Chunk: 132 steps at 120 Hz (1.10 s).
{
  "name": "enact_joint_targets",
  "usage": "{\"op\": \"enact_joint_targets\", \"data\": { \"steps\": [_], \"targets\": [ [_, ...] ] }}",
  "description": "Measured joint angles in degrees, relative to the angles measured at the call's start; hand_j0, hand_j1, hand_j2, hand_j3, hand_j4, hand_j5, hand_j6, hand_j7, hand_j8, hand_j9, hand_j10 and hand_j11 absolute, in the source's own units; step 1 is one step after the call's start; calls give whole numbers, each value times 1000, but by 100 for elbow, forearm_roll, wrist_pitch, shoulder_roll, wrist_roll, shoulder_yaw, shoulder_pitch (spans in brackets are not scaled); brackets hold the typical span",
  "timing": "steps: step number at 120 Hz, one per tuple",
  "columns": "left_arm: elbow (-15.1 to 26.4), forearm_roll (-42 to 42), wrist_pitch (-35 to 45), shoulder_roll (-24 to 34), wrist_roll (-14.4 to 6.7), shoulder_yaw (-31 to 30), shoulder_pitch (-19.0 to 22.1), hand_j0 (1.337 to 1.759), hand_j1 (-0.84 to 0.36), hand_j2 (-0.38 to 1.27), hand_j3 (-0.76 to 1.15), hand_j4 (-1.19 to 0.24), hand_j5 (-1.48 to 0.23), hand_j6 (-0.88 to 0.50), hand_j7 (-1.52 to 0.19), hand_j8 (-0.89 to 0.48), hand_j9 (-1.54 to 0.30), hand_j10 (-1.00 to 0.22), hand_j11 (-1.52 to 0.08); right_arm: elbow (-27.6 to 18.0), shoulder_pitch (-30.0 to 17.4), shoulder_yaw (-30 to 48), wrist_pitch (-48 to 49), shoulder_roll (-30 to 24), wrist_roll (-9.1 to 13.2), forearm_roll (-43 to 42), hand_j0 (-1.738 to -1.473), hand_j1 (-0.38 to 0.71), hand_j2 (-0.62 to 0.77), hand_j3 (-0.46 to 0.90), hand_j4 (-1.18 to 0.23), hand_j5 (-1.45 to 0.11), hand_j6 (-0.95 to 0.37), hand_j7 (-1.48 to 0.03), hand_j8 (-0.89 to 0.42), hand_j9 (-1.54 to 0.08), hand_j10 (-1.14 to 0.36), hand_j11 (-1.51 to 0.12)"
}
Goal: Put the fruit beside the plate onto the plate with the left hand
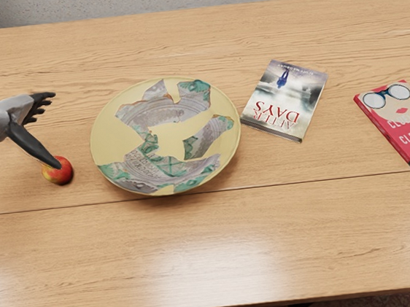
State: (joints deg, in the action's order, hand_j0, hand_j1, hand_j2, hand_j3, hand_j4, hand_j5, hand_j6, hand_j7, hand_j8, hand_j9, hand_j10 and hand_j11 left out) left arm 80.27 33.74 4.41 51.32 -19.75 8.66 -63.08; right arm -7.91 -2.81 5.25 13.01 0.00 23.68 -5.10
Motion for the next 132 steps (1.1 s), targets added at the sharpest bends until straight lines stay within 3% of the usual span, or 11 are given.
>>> {"op": "enact_joint_targets", "data": {
  "steps": [17,50,84,132],
  "targets": [
    [201,137,1295,-142,4,-639,16,1658,312,8,0,-36,-42,-37,-42,-37,-42,-36,-42,0,0,1,0,0,-2,0,-1658,-349,0,0,0,0,0,0,0,0,0,0],
    [468,185,2262,-507,3,-1198,31,1658,219,24,0,-113,-143,-114,-143,-114,-143,-113,-143,0,-1,1,0,0,-2,0,-1658,-349,0,0,0,0,0,0,0,0,0,0],
    [524,195,2552,-555,-5,-1336,235,1658,92,46,0,-218,-281,-219,-281,-219,-281,-218,-280,0,-1,1,0,0,-2,0,-1658,-349,0,0,0,0,0,0,0,0,0,0],
    [524,202,2574,-505,-21,-1405,323,1658,-223,100,0,-483,-622,-483,-622,-457,-624,-482,-623,0,-1,1,0,0,-2,0,-1658,-349,0,0,0,0,0,0,0,0,0,0]
  ]
}}
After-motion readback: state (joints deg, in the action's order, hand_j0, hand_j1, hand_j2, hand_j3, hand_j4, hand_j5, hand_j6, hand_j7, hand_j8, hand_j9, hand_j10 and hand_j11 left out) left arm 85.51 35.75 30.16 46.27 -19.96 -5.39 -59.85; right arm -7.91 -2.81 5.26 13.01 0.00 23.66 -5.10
